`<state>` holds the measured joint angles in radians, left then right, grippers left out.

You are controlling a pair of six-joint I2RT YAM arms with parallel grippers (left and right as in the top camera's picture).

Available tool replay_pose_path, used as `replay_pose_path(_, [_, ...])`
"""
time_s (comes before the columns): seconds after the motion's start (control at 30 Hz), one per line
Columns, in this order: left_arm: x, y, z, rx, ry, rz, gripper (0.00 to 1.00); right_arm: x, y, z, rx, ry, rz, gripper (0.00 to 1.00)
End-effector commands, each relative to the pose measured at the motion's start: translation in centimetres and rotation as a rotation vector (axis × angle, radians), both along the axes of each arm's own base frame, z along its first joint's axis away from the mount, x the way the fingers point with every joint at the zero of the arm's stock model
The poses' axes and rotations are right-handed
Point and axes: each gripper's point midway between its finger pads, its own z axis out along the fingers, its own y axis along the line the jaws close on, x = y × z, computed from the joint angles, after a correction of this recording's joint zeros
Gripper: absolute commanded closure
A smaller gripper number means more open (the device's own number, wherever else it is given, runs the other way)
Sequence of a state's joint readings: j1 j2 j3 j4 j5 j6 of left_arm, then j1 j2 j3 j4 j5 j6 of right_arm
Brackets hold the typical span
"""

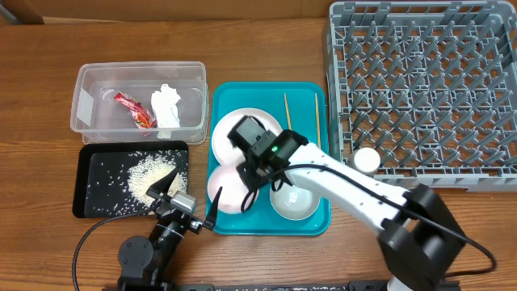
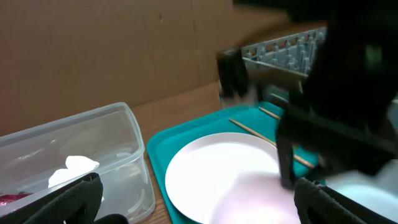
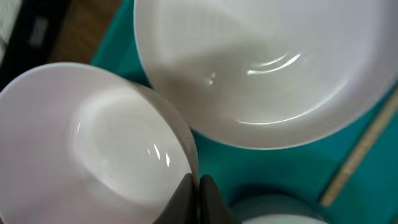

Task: Sort waste into correct bins and load items into the dishwasher
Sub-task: 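Carry the pink bowl to the dish rack and set it in with right gripper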

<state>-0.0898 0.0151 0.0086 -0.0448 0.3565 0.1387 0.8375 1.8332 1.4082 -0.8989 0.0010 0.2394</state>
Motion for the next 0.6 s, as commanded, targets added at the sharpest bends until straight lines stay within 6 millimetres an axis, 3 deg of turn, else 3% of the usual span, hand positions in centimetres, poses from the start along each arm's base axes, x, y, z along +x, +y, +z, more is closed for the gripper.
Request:
replay_pose_path(0.0, [-0.1, 0.0, 0.0, 0.012, -0.012, -0.004, 0.00, 3.8, -1.7, 9.2, 0.047, -0.263, -0.189, 0.96])
replay_pose_path(0.1, [-0.1, 0.0, 0.0, 0.012, -0.012, -0.005, 0.00, 5.5, -6.1, 14.2, -0.021, -0.466, -0.377, 0.96])
replay_pose_path(0.17, [-0.1, 0.0, 0.0, 0.012, -0.013, -0.004, 0.00, 6.1, -10.1, 17.4, -0.092, -0.624, -0.532, 0.96])
replay_pose_path(0.3, [-0.1, 0.0, 0.0, 0.012, -0.013, -0.005, 0.00, 5.9, -18.0, 22.3, -0.260, -0.882, -0.821, 0.96])
replay_pose_path(0.4, [-0.1, 0.0, 0.0, 0.012, -0.013, -0.005, 0.00, 5.7, -22.5, 23.5, -0.387, -0.961, -0.944, 0.96])
replay_pose_path(0.57, [-0.1, 0.0, 0.0, 0.012, -0.013, -0.005, 0.00, 6.1, -28.6, 22.2, -0.525, -0.928, -1.091, 0.96])
